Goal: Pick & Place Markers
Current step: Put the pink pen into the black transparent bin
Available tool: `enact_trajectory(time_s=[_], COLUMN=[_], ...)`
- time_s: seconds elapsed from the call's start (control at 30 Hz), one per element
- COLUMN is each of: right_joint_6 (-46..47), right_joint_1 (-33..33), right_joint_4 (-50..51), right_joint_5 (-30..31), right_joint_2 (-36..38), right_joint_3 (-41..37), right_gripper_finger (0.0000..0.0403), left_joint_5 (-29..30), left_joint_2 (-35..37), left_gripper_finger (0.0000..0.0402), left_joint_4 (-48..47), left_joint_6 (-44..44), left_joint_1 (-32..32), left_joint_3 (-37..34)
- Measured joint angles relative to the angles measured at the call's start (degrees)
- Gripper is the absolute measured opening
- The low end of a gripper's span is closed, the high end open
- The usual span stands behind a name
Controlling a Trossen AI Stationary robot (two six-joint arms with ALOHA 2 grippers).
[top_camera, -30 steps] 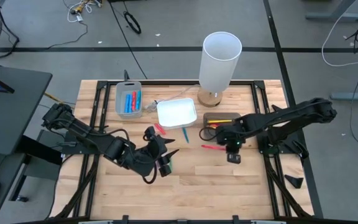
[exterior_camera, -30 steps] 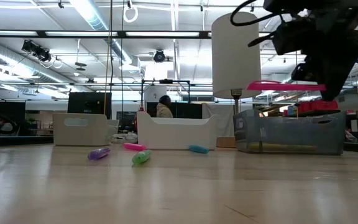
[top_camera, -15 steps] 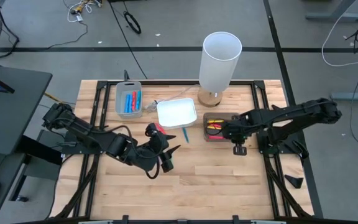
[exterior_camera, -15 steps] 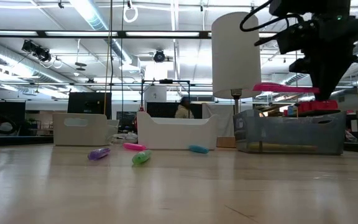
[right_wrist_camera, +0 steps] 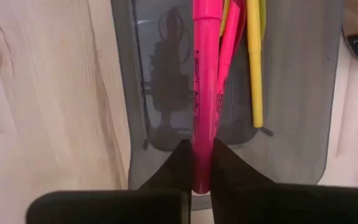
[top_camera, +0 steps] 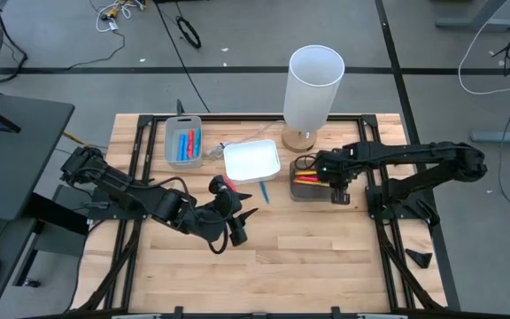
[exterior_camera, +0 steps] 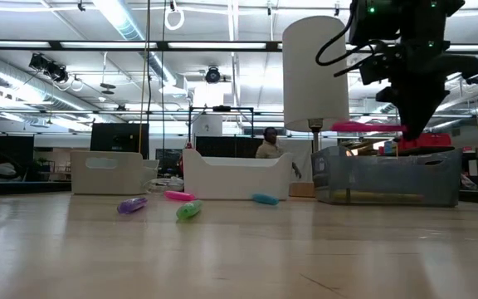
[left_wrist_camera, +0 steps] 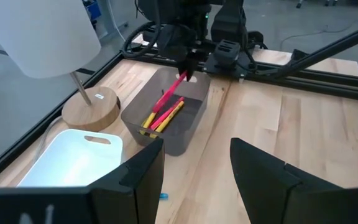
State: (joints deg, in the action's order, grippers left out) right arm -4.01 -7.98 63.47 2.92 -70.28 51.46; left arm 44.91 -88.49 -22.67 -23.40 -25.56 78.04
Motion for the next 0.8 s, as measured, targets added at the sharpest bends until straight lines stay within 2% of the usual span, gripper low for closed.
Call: enact_trajectory(time_s=[0.3,0.63,0.8], right_joint_6=[-3.2,-3.3,-3.3], right_joint_1=[-1.0,-1.0,-1.0], right_joint_4=[-2.1,-9.5,-10.4], right_joint_5=[-0.1,0.1,0.7], right_joint_2=[-1.5,-2.4,-2.8], right_joint_3=[-0.3,-7.6,-8.8], right_gripper_finger=[0.0017,0.0017,0.0017], left_joint_5=[0.0,0.0,0.0], left_joint_2=[0.0,0.0,0.0], left_gripper_finger=[0.0188,0.0188,0.0188], left_joint_4=[-1.0,-1.7,-1.7], left_joint_6=[0.0,0.0,0.0], left_joint_1=[0.0,0.0,0.0], left_joint_3=[0.0,0.0,0.0])
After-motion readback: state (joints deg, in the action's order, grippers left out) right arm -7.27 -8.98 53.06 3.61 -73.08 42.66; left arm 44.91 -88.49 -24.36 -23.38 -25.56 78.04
